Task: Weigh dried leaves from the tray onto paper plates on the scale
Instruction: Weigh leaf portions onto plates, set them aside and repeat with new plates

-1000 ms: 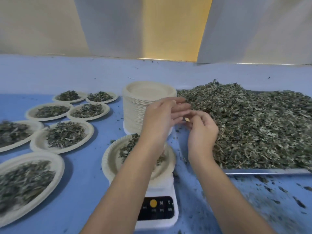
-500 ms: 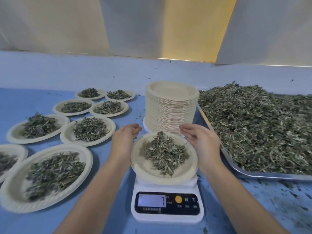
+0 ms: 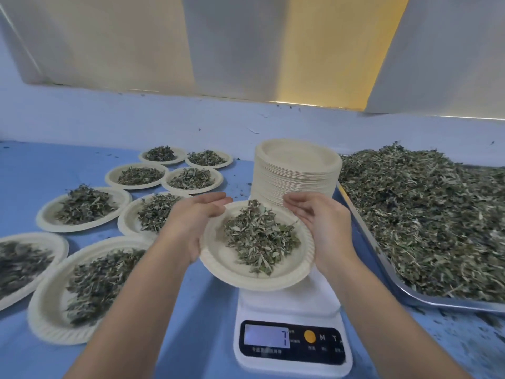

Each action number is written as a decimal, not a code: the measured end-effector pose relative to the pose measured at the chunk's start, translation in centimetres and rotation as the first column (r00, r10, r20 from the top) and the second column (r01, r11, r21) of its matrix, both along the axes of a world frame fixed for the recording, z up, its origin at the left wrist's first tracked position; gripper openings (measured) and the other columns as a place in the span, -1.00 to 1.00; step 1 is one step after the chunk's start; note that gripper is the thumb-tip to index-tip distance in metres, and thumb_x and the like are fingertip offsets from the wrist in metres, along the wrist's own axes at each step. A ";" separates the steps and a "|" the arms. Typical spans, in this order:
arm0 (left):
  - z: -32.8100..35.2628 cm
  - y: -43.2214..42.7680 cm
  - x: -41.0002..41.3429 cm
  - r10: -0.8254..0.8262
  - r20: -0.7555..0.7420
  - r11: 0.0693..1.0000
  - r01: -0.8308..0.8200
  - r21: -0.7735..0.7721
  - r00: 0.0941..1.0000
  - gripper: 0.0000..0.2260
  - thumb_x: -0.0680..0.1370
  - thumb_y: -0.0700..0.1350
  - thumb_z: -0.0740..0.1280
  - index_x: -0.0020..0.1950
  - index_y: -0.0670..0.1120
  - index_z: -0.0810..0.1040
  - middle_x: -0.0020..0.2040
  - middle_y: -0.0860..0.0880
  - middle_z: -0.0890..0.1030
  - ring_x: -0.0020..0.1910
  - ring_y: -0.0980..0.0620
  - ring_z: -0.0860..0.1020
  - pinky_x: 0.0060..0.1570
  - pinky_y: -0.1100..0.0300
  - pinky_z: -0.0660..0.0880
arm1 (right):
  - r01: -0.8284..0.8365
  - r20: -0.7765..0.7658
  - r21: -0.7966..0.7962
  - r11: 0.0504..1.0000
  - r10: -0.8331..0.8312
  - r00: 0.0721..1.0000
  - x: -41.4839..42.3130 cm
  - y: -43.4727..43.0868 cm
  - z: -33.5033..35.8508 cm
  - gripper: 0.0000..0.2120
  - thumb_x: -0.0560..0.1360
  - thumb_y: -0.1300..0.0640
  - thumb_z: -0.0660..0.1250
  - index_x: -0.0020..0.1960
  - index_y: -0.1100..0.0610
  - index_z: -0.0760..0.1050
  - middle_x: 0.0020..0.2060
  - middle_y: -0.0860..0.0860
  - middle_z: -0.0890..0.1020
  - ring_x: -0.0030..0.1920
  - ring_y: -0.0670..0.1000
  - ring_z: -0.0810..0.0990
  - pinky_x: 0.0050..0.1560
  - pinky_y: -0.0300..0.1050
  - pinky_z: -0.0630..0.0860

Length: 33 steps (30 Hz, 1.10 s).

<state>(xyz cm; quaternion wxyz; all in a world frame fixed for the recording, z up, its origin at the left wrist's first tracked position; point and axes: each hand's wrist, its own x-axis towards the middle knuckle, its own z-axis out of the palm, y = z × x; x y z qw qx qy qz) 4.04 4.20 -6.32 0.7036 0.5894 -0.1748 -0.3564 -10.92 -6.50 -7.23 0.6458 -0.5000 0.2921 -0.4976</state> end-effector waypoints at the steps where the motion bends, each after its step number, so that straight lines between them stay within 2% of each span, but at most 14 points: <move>1: 0.3 0.4 0.9 0.008 0.007 1.000 -0.008 -0.007 1.000 -0.73 0.51 -0.44 0.20 0.12 -0.22 0.55 0.03 -0.10 0.66 -0.07 -0.06 0.64 -0.03 0.04 0.56 | -0.015 -0.005 -0.010 1.000 0.015 1.000 0.8 0.3 0.4 -0.72 0.45 0.43 0.16 -0.20 0.23 0.62 -0.22 0.12 0.71 -0.09 0.06 0.70 -0.01 -0.12 0.60; 4: 1.1 1.7 3.6 0.049 0.030 0.998 -0.048 -0.027 0.998 -0.74 0.51 -0.43 0.19 0.08 -0.20 0.57 0.01 -0.07 0.68 -0.09 -0.03 0.65 -0.07 0.07 0.56 | -0.042 -0.119 -0.089 0.995 0.031 0.992 3.4 1.0 1.5 -0.72 0.43 0.41 0.22 -0.18 0.13 0.63 -0.15 0.04 0.71 -0.03 0.01 0.67 0.10 -0.07 0.56; 6: 1.5 2.6 5.7 0.111 0.064 0.994 -0.110 -0.024 0.992 -0.75 0.51 -0.42 0.21 0.03 -0.16 0.59 0.00 -0.05 0.69 -0.09 0.00 0.66 -0.06 0.09 0.57 | -0.079 -0.248 -0.141 0.987 0.042 0.968 5.0 1.5 2.0 -0.76 0.44 0.34 0.26 -0.14 0.06 0.63 -0.12 -0.03 0.69 -0.03 -0.01 0.64 0.08 -0.07 0.54; 8: 1.8 3.3 8.0 0.174 0.091 0.984 -0.171 -0.040 0.981 -0.74 0.51 -0.41 0.22 0.06 -0.16 0.59 0.03 -0.06 0.68 0.06 -0.05 0.62 0.17 -0.02 0.49 | -0.147 -0.332 -0.115 0.982 0.102 0.938 6.7 2.0 2.3 -0.82 0.46 0.22 0.27 -0.24 0.00 0.57 -0.22 -0.08 0.64 -0.14 -0.01 0.58 -0.11 -0.09 0.51; 10: 2.0 3.8 10.2 0.236 0.084 0.971 -0.232 -0.060 0.968 -0.74 0.52 -0.41 0.20 0.09 -0.17 0.57 0.08 -0.07 0.65 0.14 -0.09 0.58 0.25 -0.07 0.43 | -0.205 -0.382 -0.030 0.978 0.178 0.907 8.3 2.4 2.5 -0.83 0.49 0.12 0.25 -0.27 0.01 0.50 -0.34 -0.08 0.54 -0.29 -0.05 0.50 -0.31 -0.16 0.41; 16: 2.5 4.3 15.4 0.473 -0.022 0.876 -0.472 -0.098 0.881 -0.77 0.52 -0.39 0.23 0.06 -0.13 0.54 0.02 -0.06 0.62 0.15 -0.08 0.56 0.25 -0.07 0.43 | -0.430 -0.249 0.255 0.866 0.488 0.836 13.6 3.4 3.0 -0.91 0.52 0.19 0.31 -0.13 0.19 0.51 -0.35 0.06 0.55 -0.48 -0.04 0.57 -0.50 -0.25 0.46; 19: 2.8 4.2 17.4 0.555 -0.047 0.823 -0.557 -0.109 0.830 -0.78 0.51 -0.38 0.25 0.07 -0.13 0.53 0.00 -0.08 0.59 0.15 -0.08 0.55 0.25 -0.04 0.43 | -0.465 -0.198 0.311 0.829 0.535 0.822 16.9 3.6 3.4 -0.92 0.50 0.28 0.35 -0.17 0.23 0.52 -0.40 0.07 0.59 -0.50 -0.04 0.59 -0.50 -0.27 0.49; 21: 3.3 4.2 18.8 0.594 -0.049 0.797 -0.596 -0.101 0.803 -0.79 0.51 -0.34 0.29 0.12 -0.17 0.54 -0.04 -0.12 0.57 0.04 -0.10 0.56 0.16 0.01 0.49 | -0.454 -0.179 0.327 0.829 0.526 0.831 19.2 3.4 3.7 -0.92 0.50 0.31 0.34 -0.17 0.24 0.51 -0.32 0.10 0.60 -0.47 -0.03 0.61 -0.47 -0.25 0.52; 22: 3.5 4.3 19.5 0.602 -0.055 0.791 -0.605 -0.093 0.796 -0.80 0.51 -0.31 0.30 0.12 -0.20 0.55 -0.12 -0.14 0.55 -0.09 -0.09 0.56 0.03 0.07 0.52 | -0.450 -0.159 0.337 0.827 0.521 0.838 20.4 3.2 3.8 -0.92 0.51 0.31 0.33 -0.17 0.24 0.51 -0.27 0.12 0.60 -0.42 -0.02 0.62 -0.45 -0.23 0.54; 24: 3.6 4.5 20.9 0.590 -0.068 0.801 -0.593 -0.075 0.805 -0.92 0.53 -0.26 0.32 0.00 -0.23 0.55 -0.26 -0.10 0.50 -0.30 0.00 0.48 -0.28 0.19 0.53 | -0.435 -0.128 0.348 0.830 0.502 0.855 22.5 2.8 3.7 -0.92 0.52 0.32 0.31 -0.15 0.25 0.49 -0.21 0.15 0.59 -0.28 0.03 0.61 -0.39 -0.17 0.59; 26: 3.4 4.9 21.7 0.539 -0.068 0.839 -0.542 -0.046 0.840 -0.92 0.54 -0.23 0.33 -0.15 -0.19 0.50 -0.28 -0.08 0.51 -0.35 0.06 0.50 -0.46 0.28 0.54 | -0.411 -0.143 0.342 0.845 0.479 0.866 24.2 2.5 3.6 -0.93 0.53 0.32 0.30 -0.13 0.25 0.48 -0.18 0.16 0.57 -0.21 0.06 0.60 -0.33 -0.13 0.61; 29: 2.4 5.4 22.9 0.458 -0.051 0.888 -0.455 0.065 0.888 -0.88 0.53 -0.19 0.36 -0.17 -0.17 0.47 -0.32 -0.07 0.55 -0.56 0.14 0.50 -0.51 0.32 0.51 | -0.392 -0.169 0.344 0.853 0.467 0.868 26.1 2.3 3.5 -0.93 0.53 0.32 0.29 0.01 0.29 0.45 -0.18 0.15 0.56 -0.25 0.05 0.59 -0.38 -0.14 0.58; 31: 1.9 5.4 23.9 0.406 -0.055 0.911 -0.399 0.103 0.912 -0.85 0.52 -0.20 0.37 -0.21 -0.19 0.46 -0.52 -0.03 0.54 -0.69 0.17 0.43 -0.54 0.35 0.50 | -0.381 -0.195 0.325 0.866 0.455 0.869 27.2 2.0 3.4 -0.80 0.54 0.32 0.28 0.16 0.30 0.42 -0.18 0.14 0.54 -0.25 0.04 0.57 -0.43 -0.17 0.57; 33: 1.7 5.2 25.1 0.370 -0.081 0.926 -0.361 0.109 0.925 -0.83 0.51 -0.24 0.37 -0.24 -0.21 0.44 -0.60 -0.02 0.50 -0.66 0.17 0.45 -0.56 0.33 0.51 | -0.383 -0.205 0.318 0.867 0.457 0.866 28.3 1.6 3.3 -0.75 0.55 0.29 0.27 0.22 0.31 0.40 -0.16 0.14 0.53 -0.25 0.05 0.57 -0.44 -0.18 0.57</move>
